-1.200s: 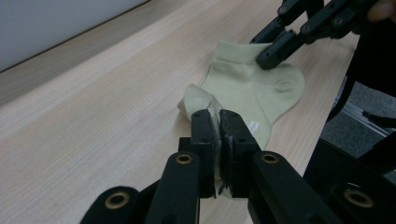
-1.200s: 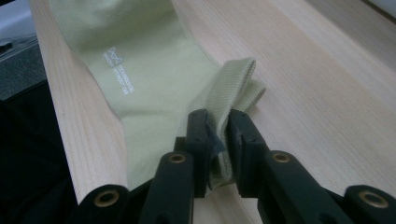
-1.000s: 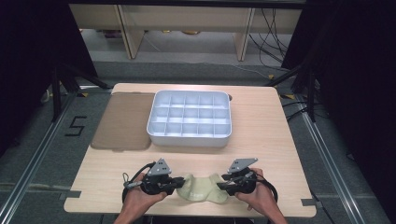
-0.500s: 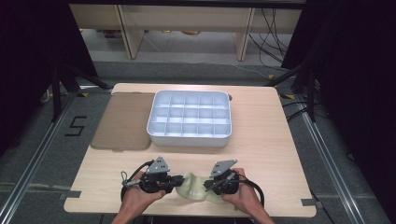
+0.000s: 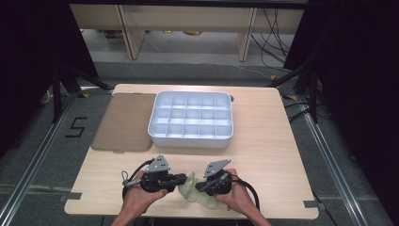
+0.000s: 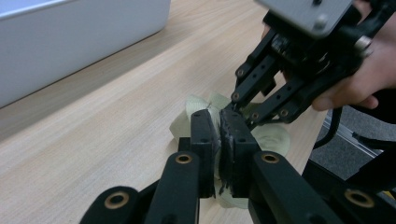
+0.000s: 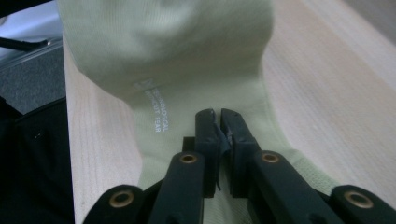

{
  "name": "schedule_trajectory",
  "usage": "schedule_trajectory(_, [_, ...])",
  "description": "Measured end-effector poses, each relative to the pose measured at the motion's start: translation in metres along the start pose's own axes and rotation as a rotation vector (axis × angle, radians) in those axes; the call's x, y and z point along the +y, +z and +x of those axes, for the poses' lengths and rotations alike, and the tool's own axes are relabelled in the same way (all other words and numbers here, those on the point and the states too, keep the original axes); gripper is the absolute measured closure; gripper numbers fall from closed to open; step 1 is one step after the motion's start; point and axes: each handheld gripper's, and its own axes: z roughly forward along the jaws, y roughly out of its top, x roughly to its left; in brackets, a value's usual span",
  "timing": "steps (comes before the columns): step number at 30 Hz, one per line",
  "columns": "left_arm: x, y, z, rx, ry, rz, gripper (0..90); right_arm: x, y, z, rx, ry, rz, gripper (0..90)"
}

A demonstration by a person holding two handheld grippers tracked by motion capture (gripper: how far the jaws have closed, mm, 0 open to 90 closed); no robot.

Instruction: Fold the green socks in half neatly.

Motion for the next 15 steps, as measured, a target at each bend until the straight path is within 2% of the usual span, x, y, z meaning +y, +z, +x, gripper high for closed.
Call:
schedule_trajectory(1, [0.000, 0.000, -0.001, 0.008, -0.010, -0.006, 83.8, 0.000, -0.007, -0.002, -0.008, -0.009, -0.043, 85.4])
schedule_trajectory(3, [0.000, -0.001, -0.001, 0.007, -0.011, -0.002, 83.8, -0.001, -0.021, -0.002, -0.035, 0.024, -0.053, 85.4])
schedule_trajectory(4, [0.000, -0.001, -0.001, 0.007, -0.011, -0.002, 83.8, -0.001, -0.021, -0.002, -0.035, 0.024, -0.053, 85.4])
schedule_trajectory(5, [0.001, -0.001, -0.002, -0.003, -0.020, -0.002, 83.7, -0.005, -0.033, -0.005, -0.069, 0.035, -0.049, 85.3])
schedule_trajectory(6, [0.001, -0.001, -0.003, -0.001, -0.017, -0.004, 83.7, -0.008, -0.038, -0.007, -0.080, 0.045, -0.041, 85.3])
schedule_trajectory(7, [0.002, -0.001, -0.003, -0.011, 0.005, 0.004, 83.7, -0.012, -0.041, -0.008, -0.093, 0.056, -0.034, 85.2])
schedule_trajectory(8, [0.002, -0.001, -0.003, -0.011, 0.005, 0.004, 83.7, -0.016, -0.042, -0.010, -0.095, 0.066, -0.026, 85.2])
schedule_trajectory(9, [0.003, 0.000, -0.006, -0.008, -0.014, 0.001, 83.7, -0.020, -0.042, -0.010, -0.093, 0.082, -0.014, 85.2])
schedule_trajectory(10, [0.004, 0.000, -0.007, -0.010, 0.004, -0.001, 83.7, -0.023, -0.040, -0.009, -0.090, 0.099, 0.001, 85.2])
schedule_trajectory(11, [0.004, 0.002, -0.009, -0.017, -0.009, -0.008, 83.7, -0.026, -0.038, -0.011, -0.095, 0.090, 0.008, 85.2])
schedule_trajectory(13, [0.006, 0.006, -0.011, -0.015, 0.004, -0.001, 83.9, -0.026, -0.034, -0.013, -0.088, 0.094, 0.012, 85.4])
schedule_trajectory(15, [0.008, 0.013, -0.014, -0.025, -0.006, 0.000, 83.8, -0.023, -0.031, -0.015, -0.089, 0.087, 0.006, 85.5])
